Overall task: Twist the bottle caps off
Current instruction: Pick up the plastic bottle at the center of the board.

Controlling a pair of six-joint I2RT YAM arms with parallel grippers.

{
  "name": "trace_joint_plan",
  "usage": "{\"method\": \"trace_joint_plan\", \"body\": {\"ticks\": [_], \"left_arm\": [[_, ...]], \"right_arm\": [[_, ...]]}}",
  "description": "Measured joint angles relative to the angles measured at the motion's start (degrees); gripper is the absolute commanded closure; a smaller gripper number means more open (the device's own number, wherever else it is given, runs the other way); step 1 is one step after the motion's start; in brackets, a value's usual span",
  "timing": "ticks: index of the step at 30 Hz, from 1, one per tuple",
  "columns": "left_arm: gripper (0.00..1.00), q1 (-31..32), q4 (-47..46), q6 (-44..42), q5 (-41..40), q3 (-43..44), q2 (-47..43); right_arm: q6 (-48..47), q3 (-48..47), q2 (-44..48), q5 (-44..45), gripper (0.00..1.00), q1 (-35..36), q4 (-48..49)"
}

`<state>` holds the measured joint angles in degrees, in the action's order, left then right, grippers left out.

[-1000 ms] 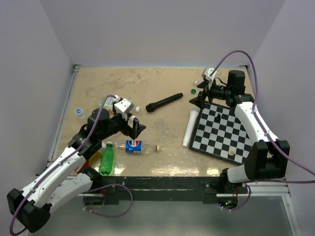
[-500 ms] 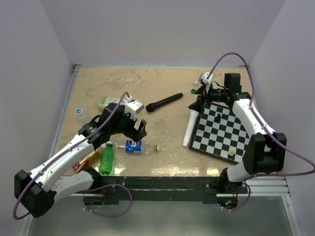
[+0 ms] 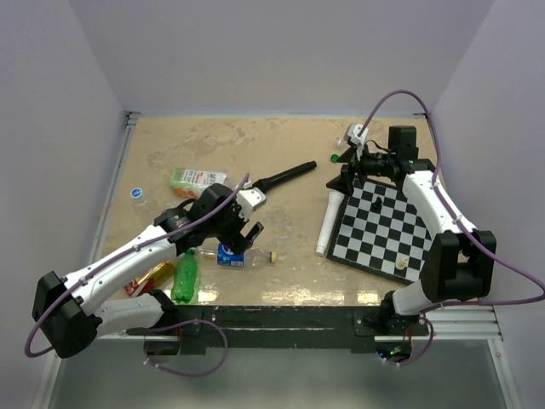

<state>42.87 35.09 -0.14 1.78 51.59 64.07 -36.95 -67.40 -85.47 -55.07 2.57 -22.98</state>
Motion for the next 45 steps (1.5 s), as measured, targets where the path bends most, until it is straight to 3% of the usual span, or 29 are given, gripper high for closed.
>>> {"method": "trace_joint_plan", "body": {"ticks": [12, 31, 42, 45], "left_arm": [[0.02, 5.6, 1.1, -10.5, -4.2, 0.2, 9.6], [0.03, 6.4, 1.8, -21.7, -5.6, -1.4, 18.7], [0.21, 6.4, -1.4, -23.5, -5.0, -1.8, 25.2], [0.31, 6.4, -2.0, -23.4, -5.0, -1.8, 25.2]], "right_arm": [[-0.2, 0.0, 0.0, 0.0, 0.02, 0.0, -0.2], [-0.9, -0.2, -0.1, -0.6, 0.02, 0.0, -1.3], [-1.9, -0.2, -0.1, -1.6, 0.02, 0.0, -2.4], [-2.3, -0.4, -0.1, -1.6, 0.02, 0.0, -3.0]]}}
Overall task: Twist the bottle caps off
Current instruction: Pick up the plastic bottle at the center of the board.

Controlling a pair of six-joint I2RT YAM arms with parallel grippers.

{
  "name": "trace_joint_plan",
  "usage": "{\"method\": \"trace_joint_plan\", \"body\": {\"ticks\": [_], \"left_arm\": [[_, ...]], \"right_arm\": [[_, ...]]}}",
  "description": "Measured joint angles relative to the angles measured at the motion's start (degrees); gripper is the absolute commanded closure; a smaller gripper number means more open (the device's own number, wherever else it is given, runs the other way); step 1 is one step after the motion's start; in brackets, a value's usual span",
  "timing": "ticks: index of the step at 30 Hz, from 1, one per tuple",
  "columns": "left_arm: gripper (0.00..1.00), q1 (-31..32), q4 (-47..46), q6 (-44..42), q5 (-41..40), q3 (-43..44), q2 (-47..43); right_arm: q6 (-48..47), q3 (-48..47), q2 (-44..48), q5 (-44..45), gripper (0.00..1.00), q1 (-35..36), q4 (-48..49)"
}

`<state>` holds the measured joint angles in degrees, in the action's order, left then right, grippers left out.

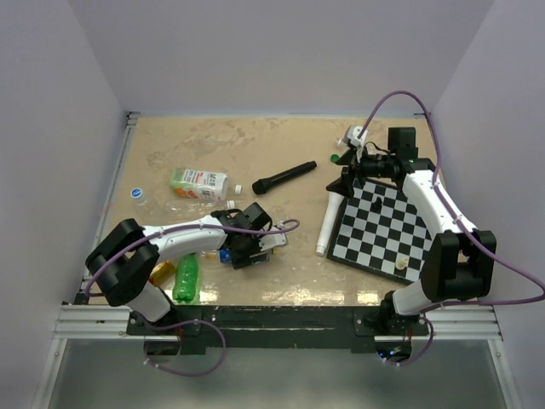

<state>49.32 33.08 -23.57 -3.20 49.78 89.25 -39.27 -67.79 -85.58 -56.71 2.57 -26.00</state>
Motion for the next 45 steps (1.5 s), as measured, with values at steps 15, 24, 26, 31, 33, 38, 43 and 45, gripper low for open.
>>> {"method": "trace_joint_plan", "body": {"ticks": [15, 24, 26, 31, 33, 38, 43, 45], "left_arm": [[0.88, 0.2, -4.6, 0.6, 1.2, 0.4, -3.5], [1.0, 0.3, -9.5, 2.3, 8.0, 1.5, -14.4], [1.0, 0.3, -10.9, 2.9, 8.7, 1.6, -16.4], [1.0, 0.3, -13.9, 3.5, 8.3, 1.7, -20.1], [1.0, 0.3, -15.0, 3.5, 7.1, 1.7, -20.6], [1.0, 0.3, -16.2, 3.7, 2.3, 2.5, -20.5], [1.0, 0.3, -17.7, 3.7, -0.1, 2.5, -20.3], [1.0, 0.3, -18.8, 4.0, -0.3, 2.1, -20.2]], "right_arm": [[-1.2, -0.5, 0.0, 0.0, 0.02, 0.0, -0.6], [-3.1, -0.7, 0.5, 0.3, 0.02, 0.0, -1.5], [-3.4, -0.6, 1.9, 1.2, 0.02, 0.0, -1.4], [3.5, 2.9, 13.4, 4.7, 0.02, 0.0, 6.5], [6.1, 2.7, 16.5, 3.1, 0.02, 0.0, 8.9], [3.7, -2.9, 12.5, -3.3, 0.05, 2.2, 2.6], [2.3, -3.5, 4.1, -0.3, 0.05, 11.3, -4.7], [3.8, -2.0, 3.9, 1.9, 0.05, 15.7, -5.1]]}}
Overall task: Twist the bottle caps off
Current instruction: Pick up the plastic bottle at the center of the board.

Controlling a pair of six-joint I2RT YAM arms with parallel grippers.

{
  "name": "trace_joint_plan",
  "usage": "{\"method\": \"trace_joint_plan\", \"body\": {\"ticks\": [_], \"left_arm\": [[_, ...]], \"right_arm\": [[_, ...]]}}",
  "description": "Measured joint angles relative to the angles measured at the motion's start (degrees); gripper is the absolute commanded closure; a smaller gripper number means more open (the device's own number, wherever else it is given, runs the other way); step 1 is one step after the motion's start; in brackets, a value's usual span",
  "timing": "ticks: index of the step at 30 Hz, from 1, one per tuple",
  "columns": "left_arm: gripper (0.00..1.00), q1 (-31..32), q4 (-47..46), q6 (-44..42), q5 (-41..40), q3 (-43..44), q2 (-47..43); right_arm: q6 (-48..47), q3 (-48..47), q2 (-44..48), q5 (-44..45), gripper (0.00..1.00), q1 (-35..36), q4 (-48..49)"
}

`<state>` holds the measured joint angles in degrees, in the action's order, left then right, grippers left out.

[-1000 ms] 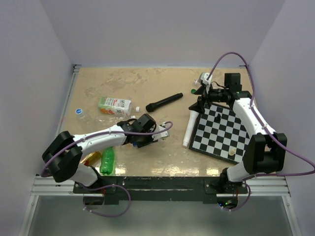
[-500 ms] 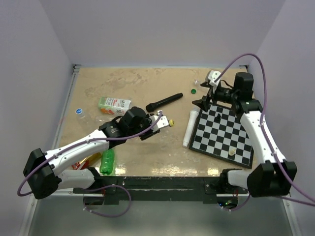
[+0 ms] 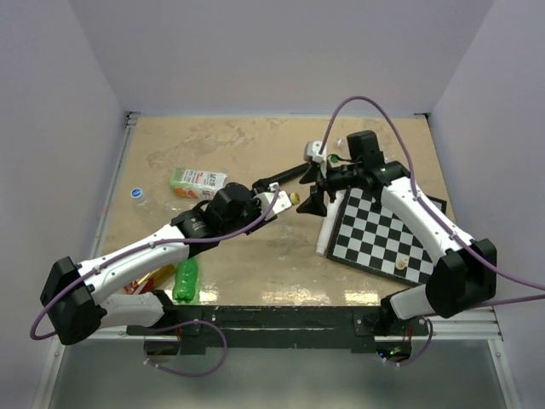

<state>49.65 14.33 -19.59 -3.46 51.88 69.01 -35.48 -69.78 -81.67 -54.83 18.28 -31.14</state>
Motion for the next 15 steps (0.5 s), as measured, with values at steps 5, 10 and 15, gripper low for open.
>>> {"method": "trace_joint_plan", "body": {"ticks": [5, 10, 15], "left_arm": [[1.0, 0.0, -1.0, 0.6, 0.0, -1.8, 0.1], [1.0, 0.0, -1.1, 0.6, -0.1, -2.8, 0.4], [1.0, 0.0, -1.1, 0.6, -1.0, -3.0, 0.4]], "right_arm": [[2.4, 0.5, 1.3, 2.4, 0.12, 7.5, 0.7], [2.8, 0.5, 1.6, 3.1, 0.17, 7.6, 0.7], [2.9, 0.6, 2.2, 3.6, 0.28, 7.5, 0.7]]}}
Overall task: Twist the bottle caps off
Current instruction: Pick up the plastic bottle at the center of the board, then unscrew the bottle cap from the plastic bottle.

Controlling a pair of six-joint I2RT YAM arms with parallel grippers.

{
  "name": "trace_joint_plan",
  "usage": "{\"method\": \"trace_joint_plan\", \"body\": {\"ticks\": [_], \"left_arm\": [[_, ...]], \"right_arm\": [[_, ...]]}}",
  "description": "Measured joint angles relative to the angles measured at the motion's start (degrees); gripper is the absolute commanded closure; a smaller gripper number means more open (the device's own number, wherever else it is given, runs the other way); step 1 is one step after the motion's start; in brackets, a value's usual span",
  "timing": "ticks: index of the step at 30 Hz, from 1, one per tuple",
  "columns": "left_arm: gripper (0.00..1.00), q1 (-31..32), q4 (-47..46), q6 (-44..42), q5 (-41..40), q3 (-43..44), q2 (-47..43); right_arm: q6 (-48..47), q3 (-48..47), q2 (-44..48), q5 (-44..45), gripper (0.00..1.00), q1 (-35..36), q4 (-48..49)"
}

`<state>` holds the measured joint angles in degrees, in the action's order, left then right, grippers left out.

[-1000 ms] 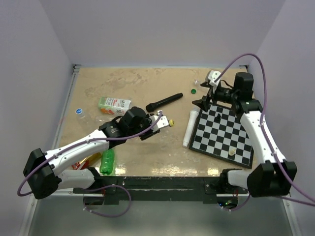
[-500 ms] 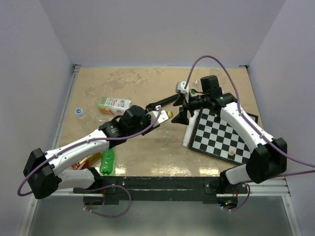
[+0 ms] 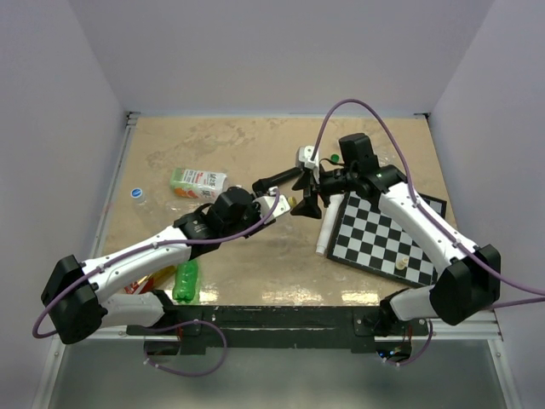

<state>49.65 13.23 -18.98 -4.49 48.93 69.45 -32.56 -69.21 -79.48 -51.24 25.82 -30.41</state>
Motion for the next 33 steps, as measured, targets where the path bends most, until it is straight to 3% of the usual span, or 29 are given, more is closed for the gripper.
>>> {"method": "trace_joint_plan", "body": {"ticks": [5, 11, 14, 23, 28, 33], "left_arm": [[1.0, 0.0, 0.0, 0.0, -0.3, 0.0, 0.0], [1.0, 0.0, 0.0, 0.0, -0.4, 0.0, 0.0], [1.0, 0.0, 0.0, 0.0, -0.5, -0.1, 0.0], [1.0, 0.0, 0.1, 0.0, -0.5, -0.6, 0.0], [1.0, -0.1, 1.0, -0.2, -1.1, -1.6, -0.4], [1.0, -0.1, 1.5, -1.6, 1.6, -1.8, -2.0]], "right_arm": [[-0.3, 0.0, 1.2, 0.3, 0.44, 0.0, 0.0], [-0.6, 0.0, 1.1, 0.1, 0.45, 0.0, -0.5], [-0.6, 0.0, 1.1, 0.1, 0.5, 0.0, -0.5], [-2.2, 0.0, 0.3, -1.1, 0.99, 0.0, -1.3], [-5.5, -0.1, -0.1, -1.6, 1.0, 0.0, -4.0], [-16.0, -0.5, -0.1, -2.9, 1.0, 0.1, -9.4]]}}
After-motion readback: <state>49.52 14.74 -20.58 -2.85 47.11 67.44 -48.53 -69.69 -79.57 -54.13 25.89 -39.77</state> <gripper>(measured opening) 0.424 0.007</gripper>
